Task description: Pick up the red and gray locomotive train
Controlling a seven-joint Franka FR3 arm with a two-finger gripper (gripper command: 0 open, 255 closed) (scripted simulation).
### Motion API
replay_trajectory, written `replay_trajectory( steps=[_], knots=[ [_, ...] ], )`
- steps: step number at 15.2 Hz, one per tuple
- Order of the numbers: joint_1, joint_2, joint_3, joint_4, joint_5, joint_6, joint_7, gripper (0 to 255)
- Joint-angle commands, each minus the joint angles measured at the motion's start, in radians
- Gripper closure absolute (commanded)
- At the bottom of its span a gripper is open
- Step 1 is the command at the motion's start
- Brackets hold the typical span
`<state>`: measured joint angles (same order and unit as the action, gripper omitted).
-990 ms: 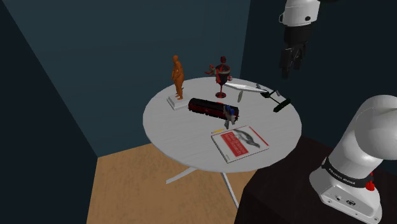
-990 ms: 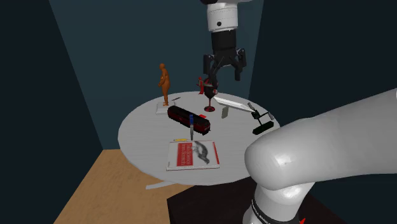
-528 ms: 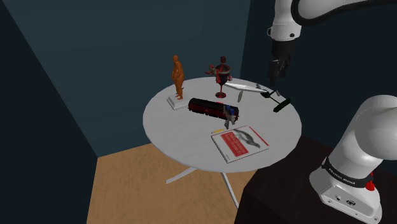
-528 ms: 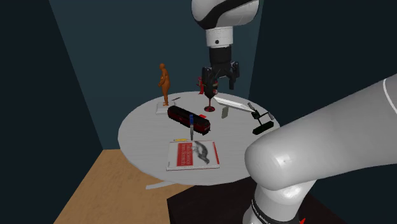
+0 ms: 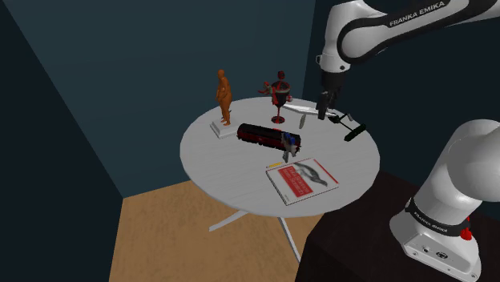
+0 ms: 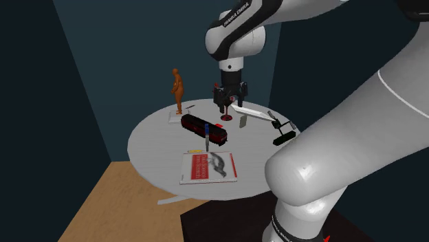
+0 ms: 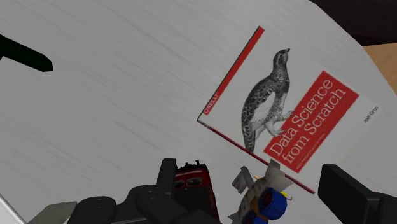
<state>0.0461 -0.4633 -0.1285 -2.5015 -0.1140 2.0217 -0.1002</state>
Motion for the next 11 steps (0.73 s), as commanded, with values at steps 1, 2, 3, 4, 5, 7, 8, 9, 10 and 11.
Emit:
replay_trajectory(
  steps=[1, 2, 3, 4, 5, 7, 8, 9, 10, 11],
  knots=[
    [0.009, 0.070, -0.014, 0.012, 0.007, 0.081, -0.029, 0],
    [0.013, 0.105, -0.022, 0.018, 0.012, 0.119, -0.046, 0],
    [0.017, 0.141, -0.029, 0.026, 0.018, 0.156, -0.064, 0],
    [0.022, 0.178, -0.037, 0.036, 0.025, 0.192, -0.082, 0],
    [0.026, 0.215, -0.043, 0.047, 0.034, 0.227, -0.102, 0],
    [0.035, 0.291, -0.055, 0.074, 0.057, 0.292, -0.143, 0],
    [0.039, 0.330, -0.059, 0.090, 0.071, 0.323, -0.164, 0],
    [0.042, 0.368, -0.063, 0.107, 0.086, 0.352, -0.187, 0],
    [0.045, 0.407, -0.066, 0.126, 0.104, 0.380, -0.211, 0],
    [0.048, 0.446, -0.067, 0.146, 0.122, 0.406, -0.236, 0]
  ],
)
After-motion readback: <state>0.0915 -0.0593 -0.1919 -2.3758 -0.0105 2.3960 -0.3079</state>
